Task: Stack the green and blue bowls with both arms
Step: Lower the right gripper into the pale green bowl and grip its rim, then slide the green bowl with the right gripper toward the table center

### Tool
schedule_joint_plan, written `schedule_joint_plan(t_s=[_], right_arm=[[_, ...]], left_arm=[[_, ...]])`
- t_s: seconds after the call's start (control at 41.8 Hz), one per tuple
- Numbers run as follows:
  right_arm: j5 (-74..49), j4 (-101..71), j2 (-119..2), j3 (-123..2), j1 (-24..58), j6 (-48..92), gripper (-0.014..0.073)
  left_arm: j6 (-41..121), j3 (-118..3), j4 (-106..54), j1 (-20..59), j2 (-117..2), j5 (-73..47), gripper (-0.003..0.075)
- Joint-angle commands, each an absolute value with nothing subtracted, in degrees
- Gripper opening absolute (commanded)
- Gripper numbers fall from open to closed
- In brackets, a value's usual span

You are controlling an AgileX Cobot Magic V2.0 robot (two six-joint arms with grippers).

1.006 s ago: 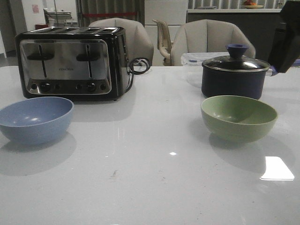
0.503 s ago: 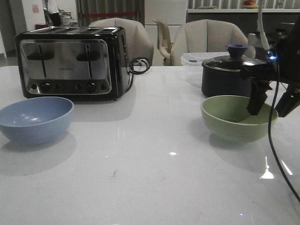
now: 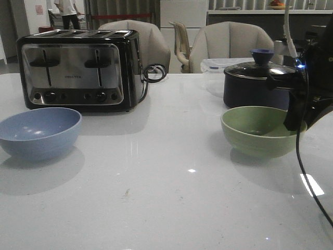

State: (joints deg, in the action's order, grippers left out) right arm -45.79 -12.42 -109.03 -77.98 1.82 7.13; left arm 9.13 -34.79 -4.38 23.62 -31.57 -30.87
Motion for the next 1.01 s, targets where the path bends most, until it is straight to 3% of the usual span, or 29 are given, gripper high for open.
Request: schedule_joint_plan(t_s=[0.0,0.263,0.575,0.982], right_arm=[[-46.73,-13.02,-103.21,-81.39,3.27,7.87,0.0049],[-52.00,-13.02,-97.08,-88.36,11.95,7.87,0.0049],[-51.53,-12.86,-101.75,-90.25,25.54,7.87,0.0046],[-50.35,-12.41,-111.34,-90.25,27.21,7.87,0.0048]], left_arm=[[9.14,-36.47,-4.98,24.05,-32.08,-26.00,0.0616],[9.14,-36.47,-4.98,24.05,-32.08,-26.00,0.0616],[9.14,-36.47,-4.98,24.05,-32.08,-26.00,0.0616],[9.14,-36.47,-4.98,24.05,-32.08,-26.00,0.0616]])
